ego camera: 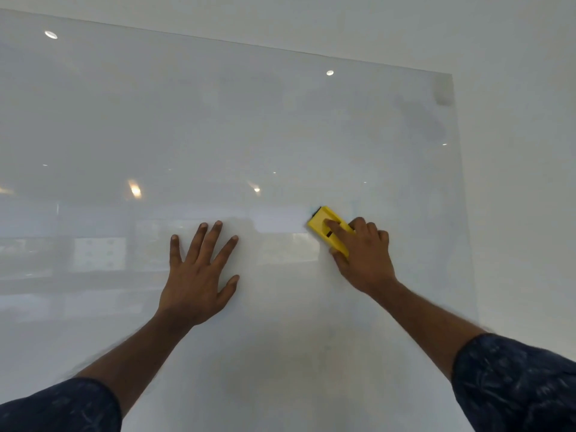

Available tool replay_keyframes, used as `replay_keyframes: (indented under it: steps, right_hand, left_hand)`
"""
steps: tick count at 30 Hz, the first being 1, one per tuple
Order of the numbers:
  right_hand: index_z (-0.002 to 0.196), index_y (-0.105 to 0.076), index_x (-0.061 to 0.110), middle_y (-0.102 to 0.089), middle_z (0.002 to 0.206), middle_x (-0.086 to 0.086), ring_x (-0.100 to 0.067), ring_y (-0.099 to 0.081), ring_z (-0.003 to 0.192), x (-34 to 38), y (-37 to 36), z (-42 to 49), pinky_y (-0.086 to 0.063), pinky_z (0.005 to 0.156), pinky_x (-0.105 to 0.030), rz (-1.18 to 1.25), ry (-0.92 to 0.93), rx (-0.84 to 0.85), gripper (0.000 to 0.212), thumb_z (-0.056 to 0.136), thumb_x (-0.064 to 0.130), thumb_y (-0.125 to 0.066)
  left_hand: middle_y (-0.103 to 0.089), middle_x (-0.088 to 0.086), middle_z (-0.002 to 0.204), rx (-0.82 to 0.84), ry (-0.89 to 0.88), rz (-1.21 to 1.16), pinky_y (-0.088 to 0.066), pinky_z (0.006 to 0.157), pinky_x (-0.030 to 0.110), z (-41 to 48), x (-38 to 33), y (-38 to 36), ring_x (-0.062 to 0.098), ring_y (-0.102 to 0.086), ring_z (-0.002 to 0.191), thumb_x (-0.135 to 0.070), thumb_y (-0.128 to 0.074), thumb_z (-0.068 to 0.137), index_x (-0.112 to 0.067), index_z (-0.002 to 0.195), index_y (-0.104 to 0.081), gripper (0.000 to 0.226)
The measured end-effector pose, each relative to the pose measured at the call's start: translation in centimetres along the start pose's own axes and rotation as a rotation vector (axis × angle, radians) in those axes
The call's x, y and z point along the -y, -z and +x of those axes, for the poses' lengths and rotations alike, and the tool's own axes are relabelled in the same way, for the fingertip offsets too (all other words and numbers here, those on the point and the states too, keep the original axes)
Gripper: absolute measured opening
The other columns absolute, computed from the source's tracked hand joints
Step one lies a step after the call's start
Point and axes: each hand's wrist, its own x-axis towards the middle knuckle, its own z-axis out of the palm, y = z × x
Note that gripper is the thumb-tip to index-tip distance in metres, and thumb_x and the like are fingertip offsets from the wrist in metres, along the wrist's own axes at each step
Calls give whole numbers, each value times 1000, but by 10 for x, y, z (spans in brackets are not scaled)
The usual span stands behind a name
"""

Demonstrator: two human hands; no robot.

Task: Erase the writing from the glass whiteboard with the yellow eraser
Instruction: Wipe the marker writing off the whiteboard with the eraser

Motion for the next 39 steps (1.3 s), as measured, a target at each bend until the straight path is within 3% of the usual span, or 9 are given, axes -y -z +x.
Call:
replay_keyframes:
  steps: [6,11,15,22,30,37,39]
  right_hand:
    - [134,-49,35,-56,104,-6,-29,-53,82,9,-14,-65,-38,74,-41,3,295,60,56,80,42,-63]
    - [138,-47,36,-54,106,-9,-32,-54,89,-15,6,-7,-35,77,-41,-79,65,9,58,82,44,-63]
    - [141,-40,36,-48,114,-8,-30,-49,98,-4,13,33,-32,83,-42,-81,-9,33,56,88,45,-55]
    - [133,-53,31,-57,103,-9,-32,-54,83,-7,2,-25,-39,73,-42,-42,185,20,57,79,40,-69]
    - [144,-35,38,-46,120,-10,-31,-48,106,-12,18,50,-34,87,-43,-39,-9,58,59,90,48,-55]
    - [136,-49,35,-55,109,-9,-31,-53,90,-1,4,-6,-36,79,-42,-25,228,50,58,81,41,-67]
    - [135,-50,36,-56,107,-10,-32,-55,89,-21,6,-6,-37,77,-42,-54,194,47,58,81,40,-68]
  left_hand:
    - [-24,17,165,18,-34,-18,-18,115,71,10,-20,3,34,-22,152,-53,-34,91,-21,151,-43,69]
    - [-22,16,165,33,-17,-20,-16,114,73,16,-26,4,34,-20,153,-54,-35,91,-22,151,-43,69]
    - [-20,15,166,29,-3,-14,-14,115,73,18,-29,1,35,-19,153,-55,-35,91,-23,152,-42,69]
    - [-22,15,165,48,-23,13,-20,114,72,18,-26,5,36,-21,152,-56,-34,90,-23,152,-41,71]
    - [-20,15,166,50,-2,-5,-15,115,72,17,-29,3,35,-18,153,-55,-36,90,-22,153,-39,71]
    - [-18,14,167,54,-22,5,-17,115,71,16,-26,5,35,-19,153,-55,-34,90,-23,154,-38,71]
    - [-17,13,167,68,-18,9,-16,116,70,16,-25,5,34,-17,154,-56,-33,90,-24,154,-36,72]
